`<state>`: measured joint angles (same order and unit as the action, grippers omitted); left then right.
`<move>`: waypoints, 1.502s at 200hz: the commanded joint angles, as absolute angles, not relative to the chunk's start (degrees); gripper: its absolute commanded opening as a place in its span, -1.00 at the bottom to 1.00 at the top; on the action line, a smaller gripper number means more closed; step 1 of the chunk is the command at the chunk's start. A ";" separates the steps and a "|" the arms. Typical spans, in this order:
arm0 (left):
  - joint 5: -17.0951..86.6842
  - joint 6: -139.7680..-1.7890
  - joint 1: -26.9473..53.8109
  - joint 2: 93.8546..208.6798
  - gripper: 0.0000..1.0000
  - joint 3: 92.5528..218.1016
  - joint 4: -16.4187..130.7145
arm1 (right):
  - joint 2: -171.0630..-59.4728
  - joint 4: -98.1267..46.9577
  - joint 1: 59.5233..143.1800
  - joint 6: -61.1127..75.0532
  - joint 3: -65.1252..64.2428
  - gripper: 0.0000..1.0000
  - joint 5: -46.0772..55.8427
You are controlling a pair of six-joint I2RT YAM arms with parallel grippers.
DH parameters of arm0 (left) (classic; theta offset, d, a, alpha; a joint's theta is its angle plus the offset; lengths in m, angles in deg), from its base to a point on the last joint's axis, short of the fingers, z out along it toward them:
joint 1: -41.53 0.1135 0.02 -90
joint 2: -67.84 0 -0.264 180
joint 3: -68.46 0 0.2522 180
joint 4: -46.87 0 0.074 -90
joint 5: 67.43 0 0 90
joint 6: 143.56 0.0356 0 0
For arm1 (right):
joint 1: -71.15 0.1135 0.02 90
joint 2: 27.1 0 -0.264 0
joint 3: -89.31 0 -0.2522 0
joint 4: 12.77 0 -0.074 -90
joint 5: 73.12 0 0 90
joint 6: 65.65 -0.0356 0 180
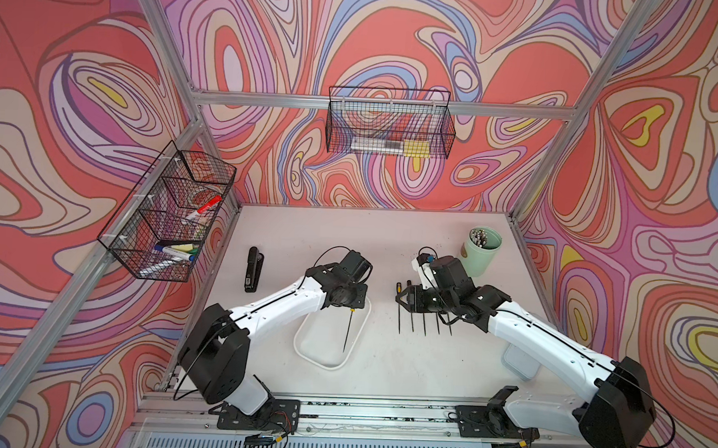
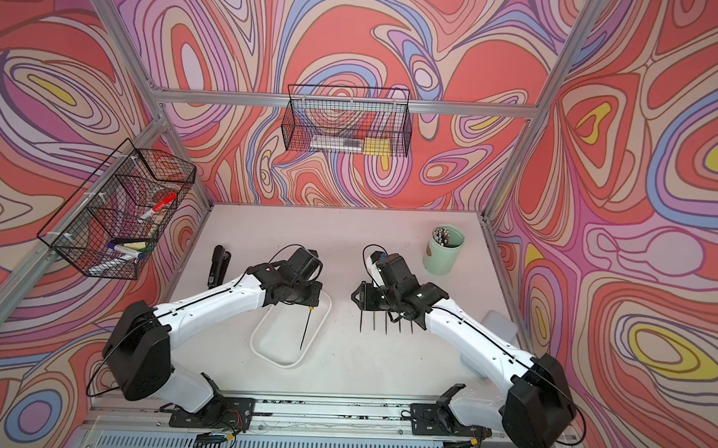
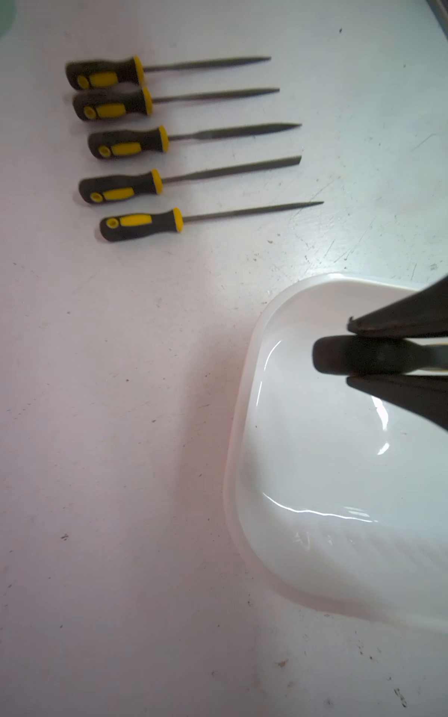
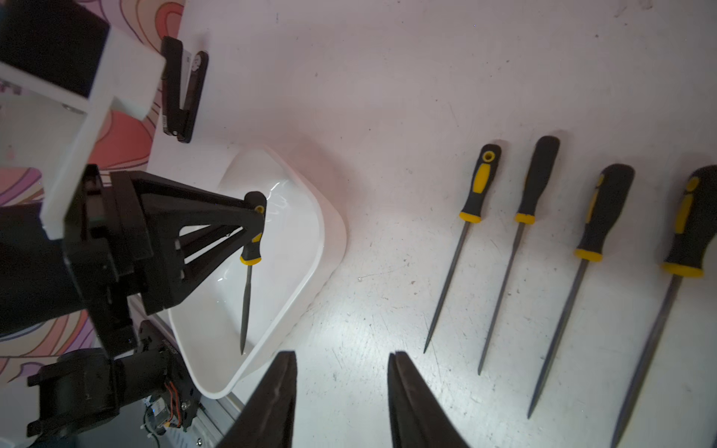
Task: Take the file tool out of the storage box
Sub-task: Pick up the file tool from the storage box.
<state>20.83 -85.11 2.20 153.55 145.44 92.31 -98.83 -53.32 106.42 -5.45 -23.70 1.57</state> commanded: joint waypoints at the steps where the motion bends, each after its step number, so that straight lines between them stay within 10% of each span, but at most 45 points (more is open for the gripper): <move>1: 24.66 -88.33 5.05 149.16 -0.93 142.79 87.94 | -97.33 -44.34 106.21 -7.11 -26.64 -0.20 -7.08; 129: 50.81 -96.09 13.64 129.96 -0.91 134.43 68.76 | -98.44 -21.53 106.15 -14.50 -32.21 -0.17 -29.78; 300: 63.25 -106.42 13.67 132.61 -0.88 133.45 50.14 | -99.86 -3.19 106.15 -25.61 -34.85 -0.03 -38.80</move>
